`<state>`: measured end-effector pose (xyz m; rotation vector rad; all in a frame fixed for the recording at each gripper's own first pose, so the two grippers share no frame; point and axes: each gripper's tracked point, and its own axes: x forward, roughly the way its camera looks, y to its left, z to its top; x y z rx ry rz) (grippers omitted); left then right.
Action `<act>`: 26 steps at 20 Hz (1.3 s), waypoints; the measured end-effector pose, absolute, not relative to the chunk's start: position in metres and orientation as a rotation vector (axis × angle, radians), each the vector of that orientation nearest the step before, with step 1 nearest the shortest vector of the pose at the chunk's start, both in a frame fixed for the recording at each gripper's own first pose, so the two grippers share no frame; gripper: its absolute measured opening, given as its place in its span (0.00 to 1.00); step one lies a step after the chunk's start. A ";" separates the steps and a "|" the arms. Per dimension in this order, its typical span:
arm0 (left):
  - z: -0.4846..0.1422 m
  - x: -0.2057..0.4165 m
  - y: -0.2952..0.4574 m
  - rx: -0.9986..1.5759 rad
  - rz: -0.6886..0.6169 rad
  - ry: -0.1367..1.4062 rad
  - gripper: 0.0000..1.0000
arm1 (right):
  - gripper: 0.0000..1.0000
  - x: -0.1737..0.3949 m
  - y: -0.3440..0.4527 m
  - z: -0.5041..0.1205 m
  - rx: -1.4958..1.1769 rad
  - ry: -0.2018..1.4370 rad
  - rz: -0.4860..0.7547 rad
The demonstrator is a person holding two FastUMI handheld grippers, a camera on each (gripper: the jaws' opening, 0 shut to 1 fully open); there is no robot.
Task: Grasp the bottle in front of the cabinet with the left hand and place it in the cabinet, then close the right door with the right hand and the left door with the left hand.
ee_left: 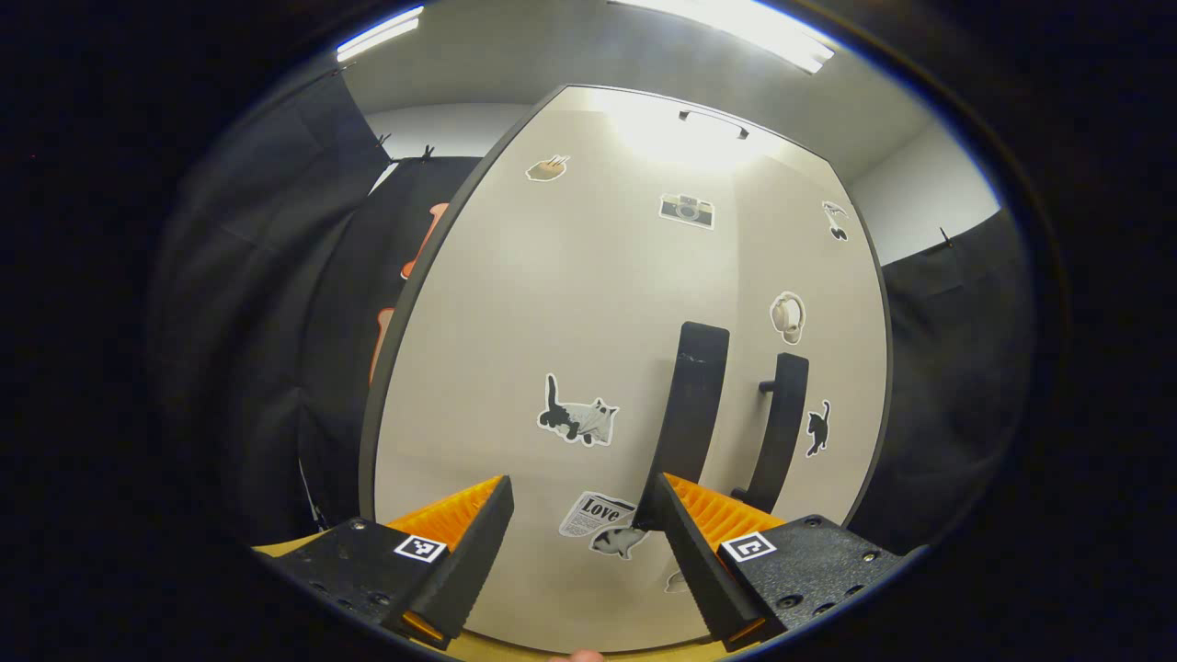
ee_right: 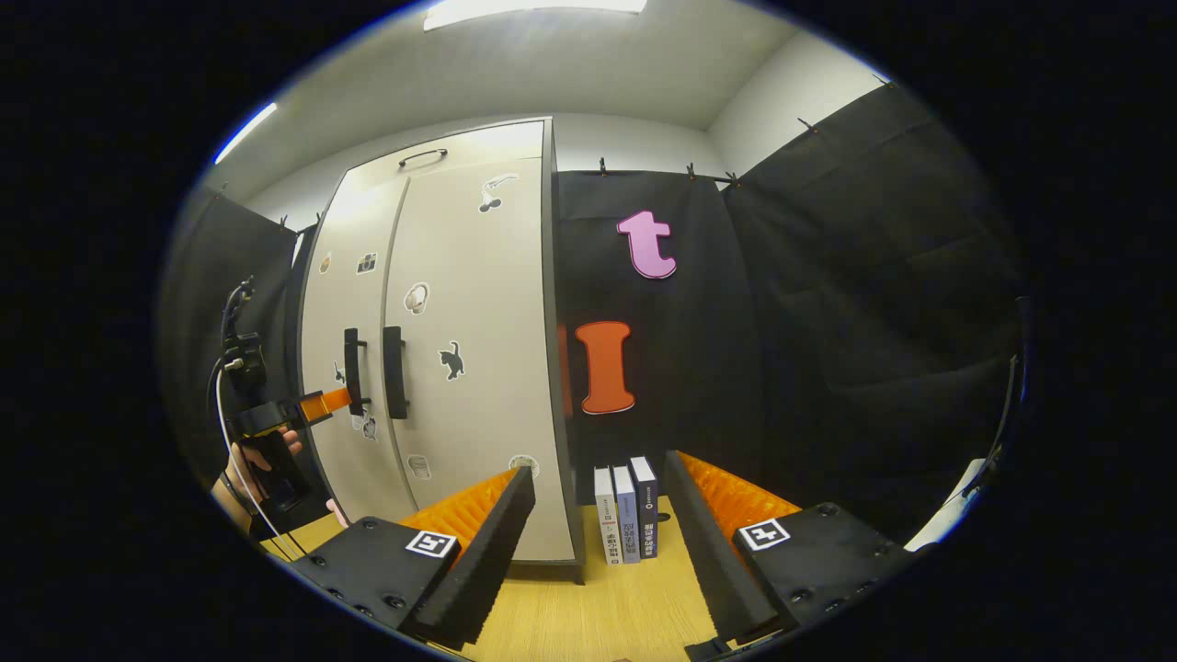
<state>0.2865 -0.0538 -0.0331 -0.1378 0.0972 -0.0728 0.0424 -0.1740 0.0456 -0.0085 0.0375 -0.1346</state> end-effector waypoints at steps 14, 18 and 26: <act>0.007 0.150 -0.033 -0.027 -0.020 0.045 0.94 | 0.95 0.083 -0.099 0.018 0.022 0.027 0.086; -0.011 0.109 -0.033 -0.010 0.016 0.062 0.94 | 0.95 0.084 -0.090 0.002 0.036 0.062 0.106; -0.029 0.094 -0.053 -0.031 -0.014 0.079 0.94 | 0.95 0.077 -0.087 -0.015 0.006 0.090 0.104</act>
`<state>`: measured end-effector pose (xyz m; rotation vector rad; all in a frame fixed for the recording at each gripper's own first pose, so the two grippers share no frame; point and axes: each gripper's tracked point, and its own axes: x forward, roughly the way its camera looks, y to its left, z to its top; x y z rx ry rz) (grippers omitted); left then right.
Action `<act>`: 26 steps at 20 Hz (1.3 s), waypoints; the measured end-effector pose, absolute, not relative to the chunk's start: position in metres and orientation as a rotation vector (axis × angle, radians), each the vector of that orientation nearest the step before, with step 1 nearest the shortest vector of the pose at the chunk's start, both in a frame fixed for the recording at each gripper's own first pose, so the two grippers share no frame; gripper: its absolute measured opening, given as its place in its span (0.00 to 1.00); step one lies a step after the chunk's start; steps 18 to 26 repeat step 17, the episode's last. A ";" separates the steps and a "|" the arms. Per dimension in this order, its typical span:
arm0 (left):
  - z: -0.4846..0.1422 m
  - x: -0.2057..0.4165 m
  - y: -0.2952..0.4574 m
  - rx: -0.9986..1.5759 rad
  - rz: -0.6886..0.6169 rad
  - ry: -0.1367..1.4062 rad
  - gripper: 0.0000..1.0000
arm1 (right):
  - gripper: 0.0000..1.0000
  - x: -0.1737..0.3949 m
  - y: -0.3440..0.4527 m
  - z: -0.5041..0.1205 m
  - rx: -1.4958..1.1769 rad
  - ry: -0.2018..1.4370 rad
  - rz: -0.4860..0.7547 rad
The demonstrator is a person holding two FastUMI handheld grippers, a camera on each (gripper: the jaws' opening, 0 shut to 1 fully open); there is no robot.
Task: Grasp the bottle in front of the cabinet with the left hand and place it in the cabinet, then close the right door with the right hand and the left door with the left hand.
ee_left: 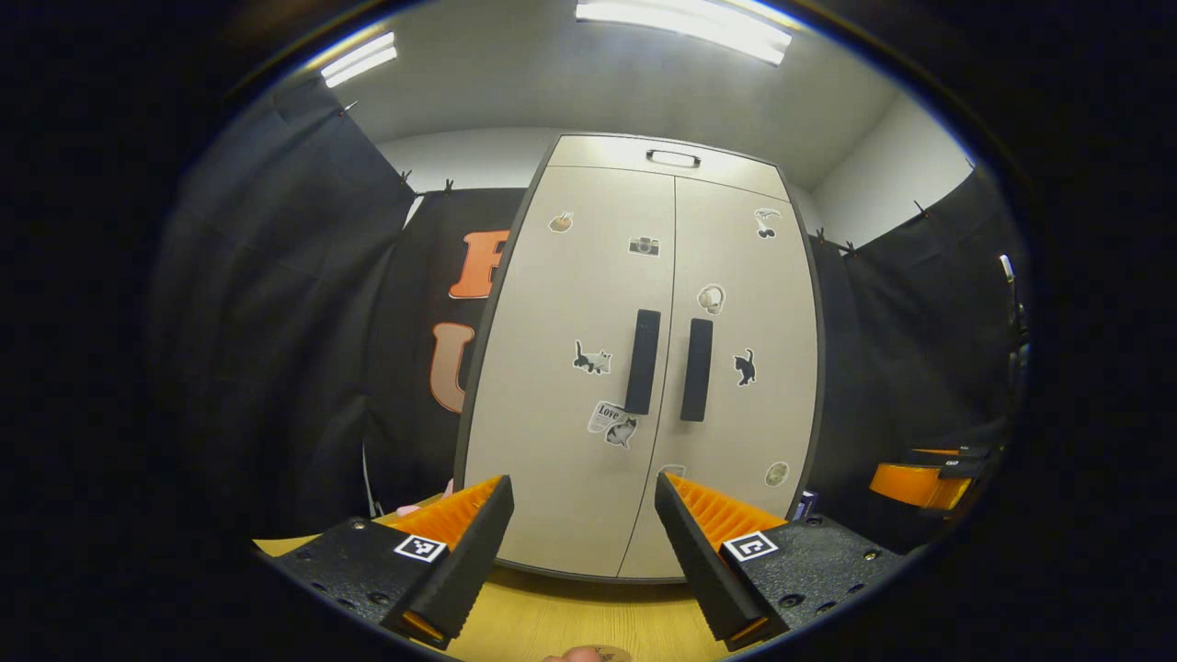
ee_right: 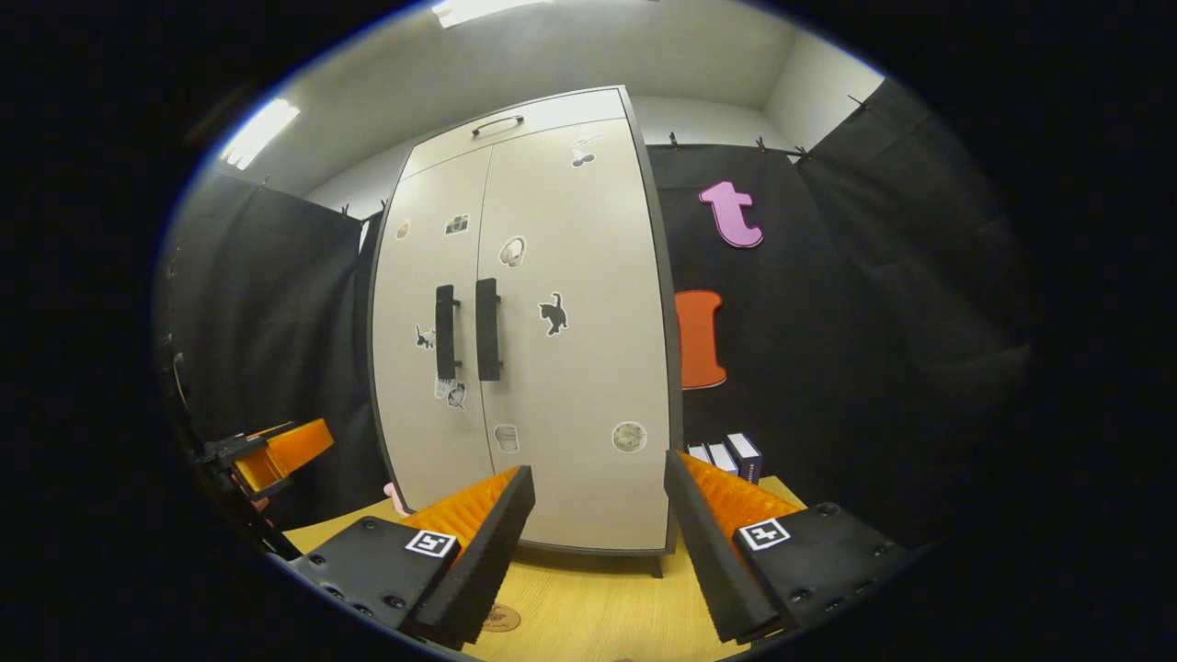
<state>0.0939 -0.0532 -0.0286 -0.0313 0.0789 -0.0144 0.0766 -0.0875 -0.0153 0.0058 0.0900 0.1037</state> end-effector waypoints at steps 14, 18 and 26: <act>-0.025 0.096 -0.063 -0.008 -0.051 0.081 0.94 | 0.95 0.071 -0.096 -0.013 0.009 0.089 0.072; -0.026 0.095 -0.061 -0.010 -0.043 0.087 0.94 | 0.89 0.073 -0.093 -0.016 0.017 0.101 0.077; -0.026 0.095 -0.061 -0.010 -0.043 0.087 0.94 | 0.89 0.073 -0.093 -0.016 0.017 0.101 0.077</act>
